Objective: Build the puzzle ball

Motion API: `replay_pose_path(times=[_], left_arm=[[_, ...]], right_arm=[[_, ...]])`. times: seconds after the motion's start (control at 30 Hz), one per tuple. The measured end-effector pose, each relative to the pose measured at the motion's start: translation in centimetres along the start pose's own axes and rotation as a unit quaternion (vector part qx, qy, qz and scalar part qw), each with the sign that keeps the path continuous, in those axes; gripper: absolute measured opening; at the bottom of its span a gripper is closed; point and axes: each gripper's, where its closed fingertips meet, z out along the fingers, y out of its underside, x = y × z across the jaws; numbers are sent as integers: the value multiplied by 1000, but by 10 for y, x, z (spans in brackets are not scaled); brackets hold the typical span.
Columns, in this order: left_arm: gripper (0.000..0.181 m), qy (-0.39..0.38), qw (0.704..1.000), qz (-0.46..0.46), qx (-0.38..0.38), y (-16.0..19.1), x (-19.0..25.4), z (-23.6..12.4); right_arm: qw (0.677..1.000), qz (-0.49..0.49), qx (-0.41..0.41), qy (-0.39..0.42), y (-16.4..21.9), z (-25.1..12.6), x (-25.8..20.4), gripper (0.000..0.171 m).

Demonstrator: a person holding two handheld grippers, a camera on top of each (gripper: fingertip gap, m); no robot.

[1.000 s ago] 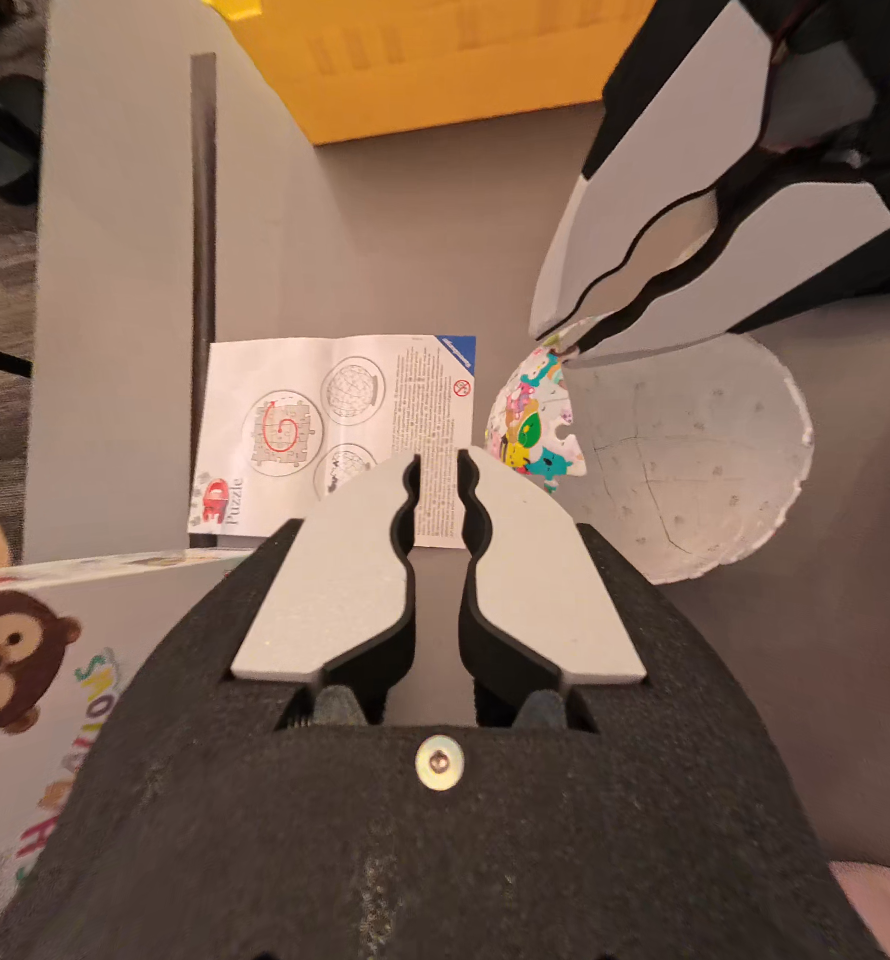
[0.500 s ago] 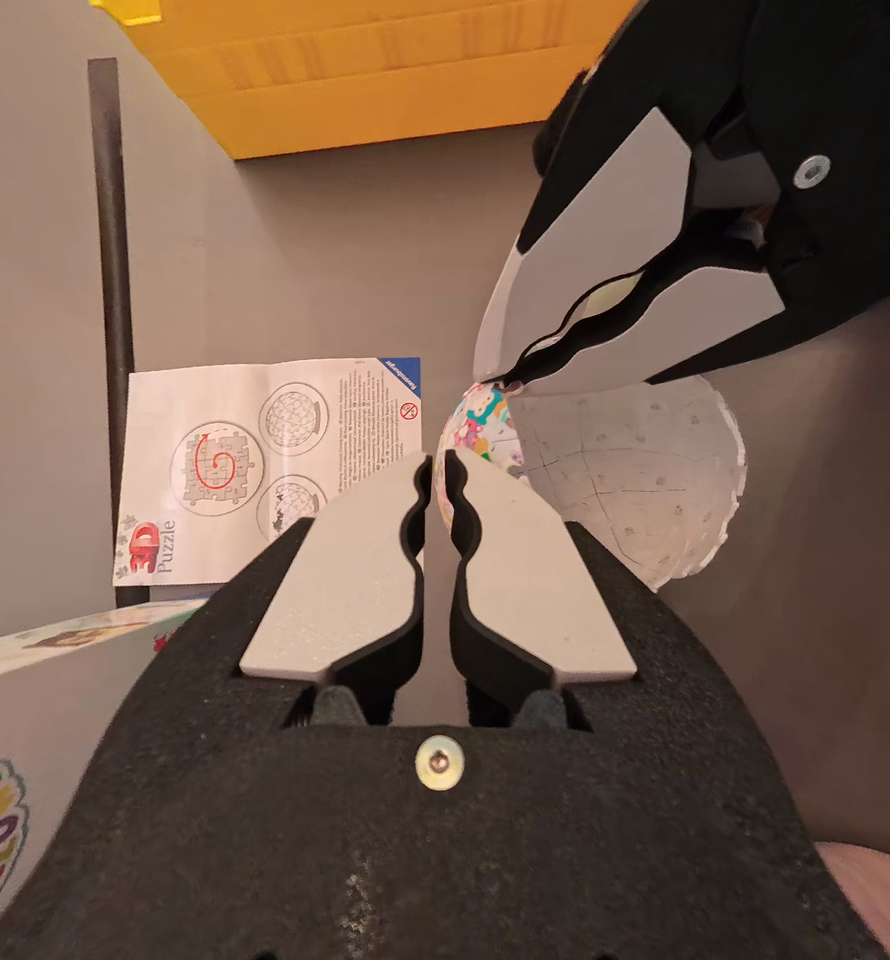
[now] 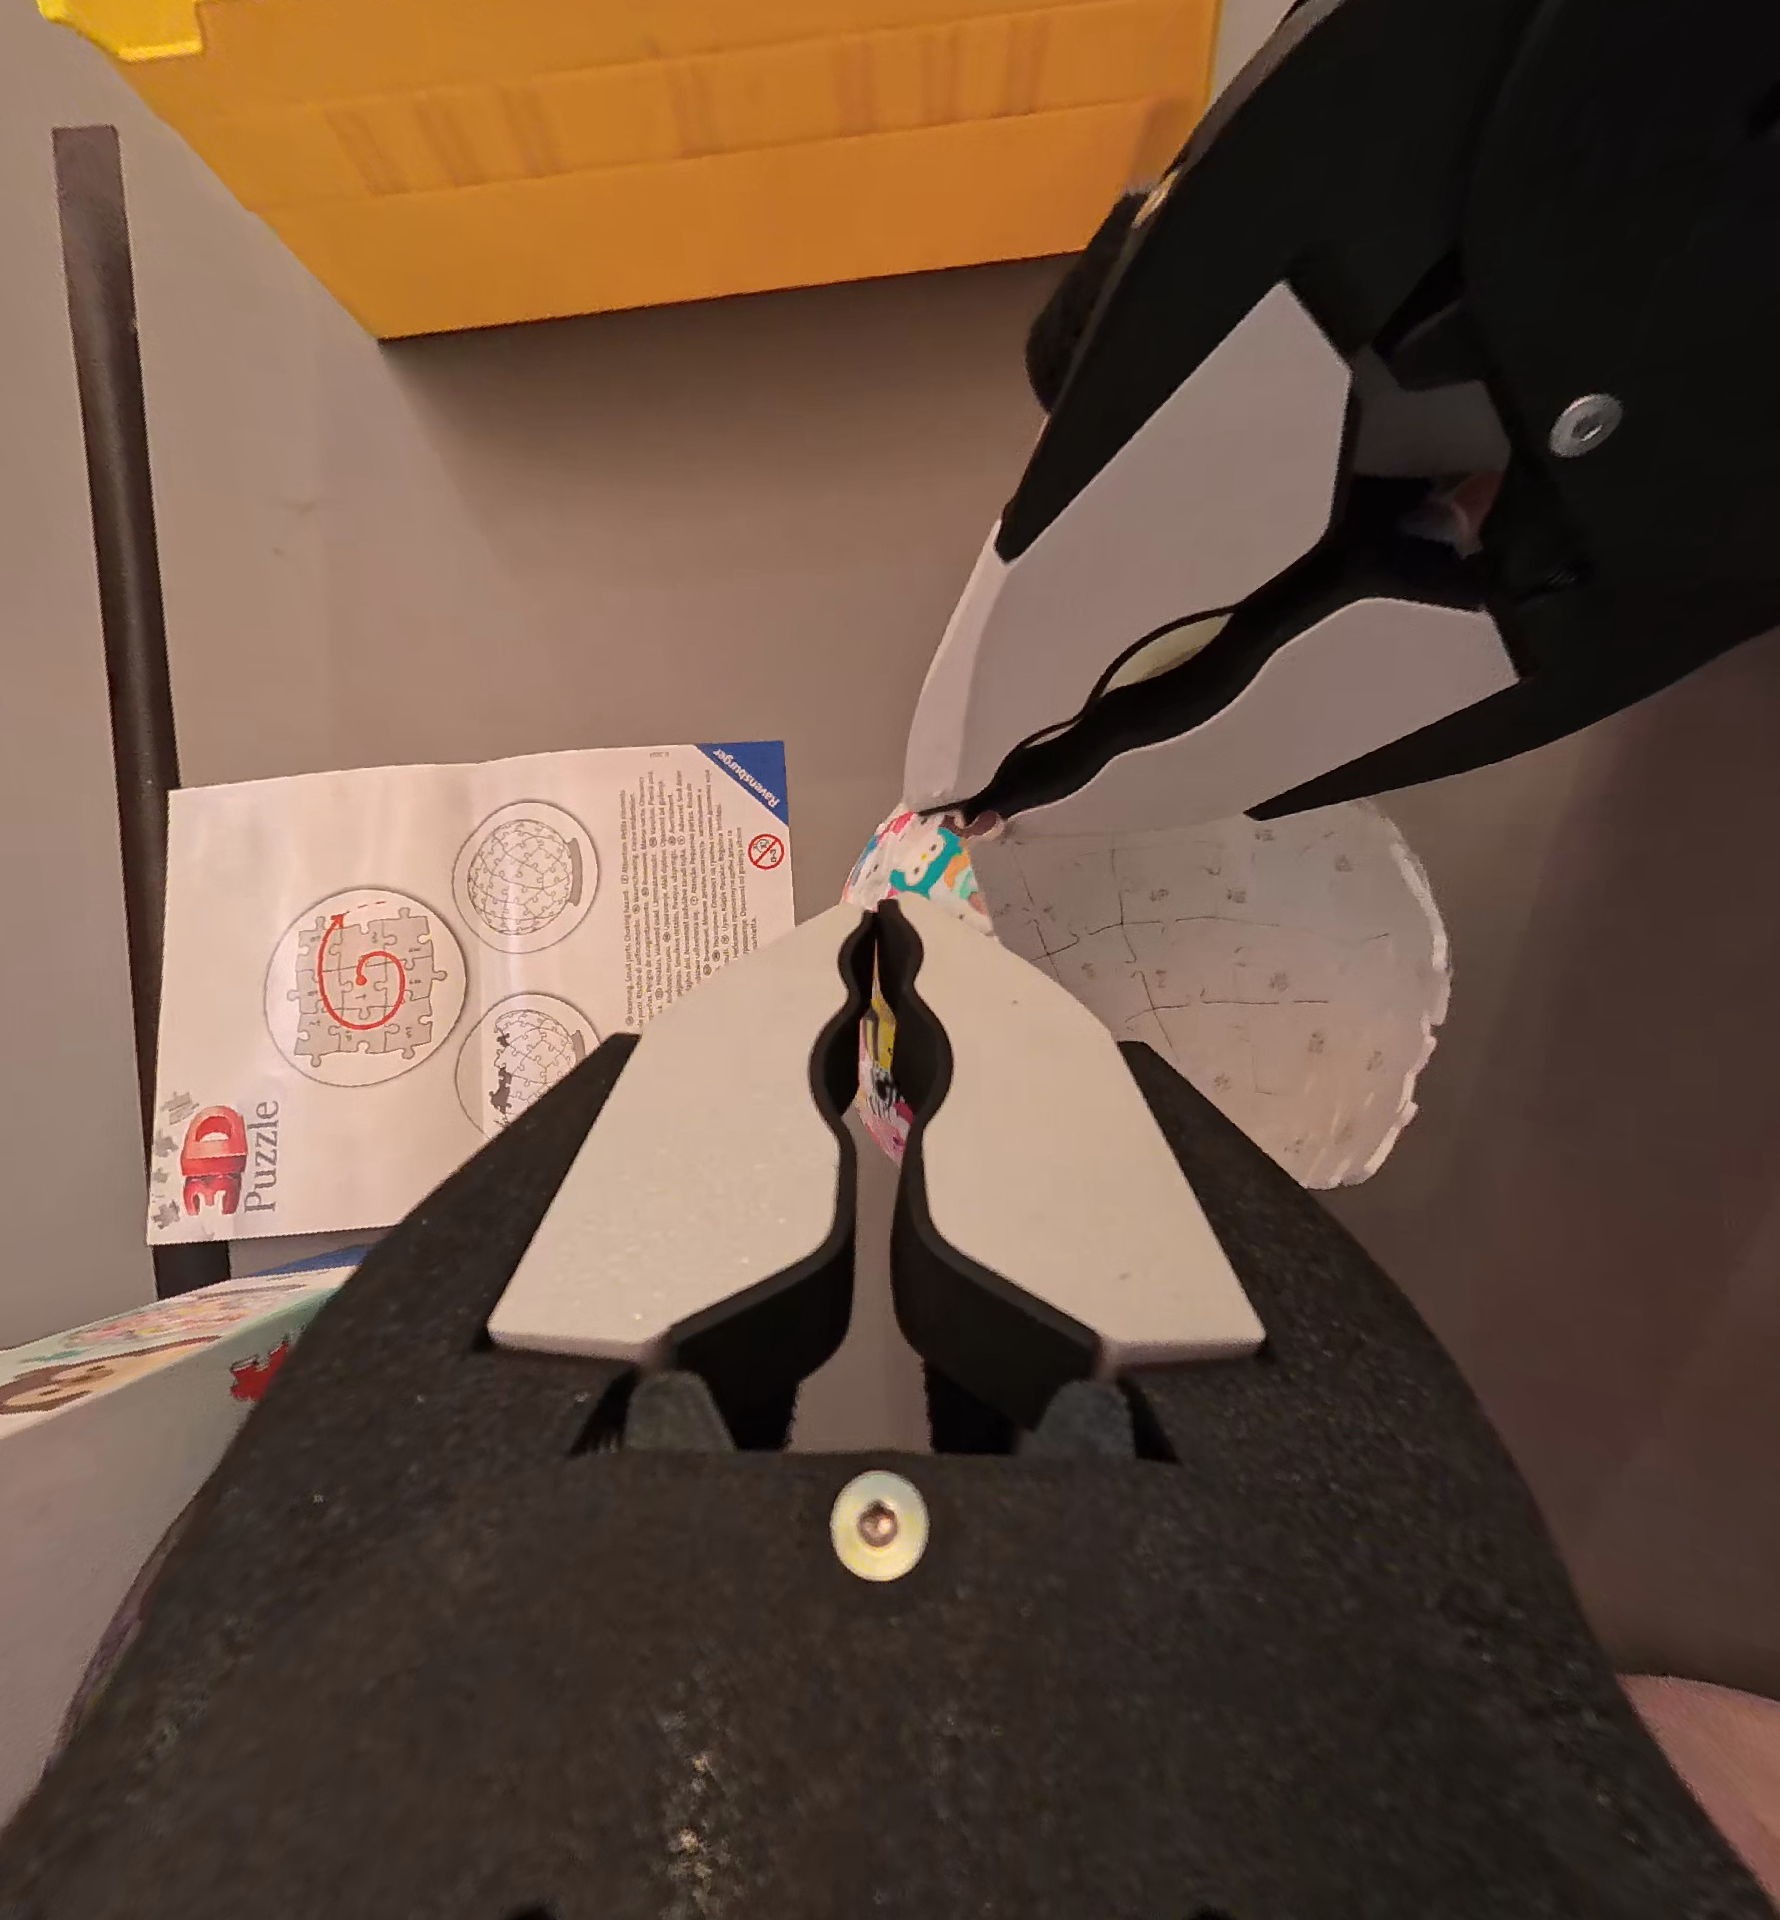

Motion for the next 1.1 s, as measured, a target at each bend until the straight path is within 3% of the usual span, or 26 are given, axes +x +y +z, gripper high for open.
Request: replay_pose_path(times=[0.9, 1.1], left_arm=[[0, -6, 1000, -1, 1, -3, 1, 0], [0, -9, 1000, -2, -5, 0, 0, -1]], right_arm=[[999, 6, 15, -28, -3, 3, -1, 4], [996, 19, 57, -66, -6, -12, -5, 11]])
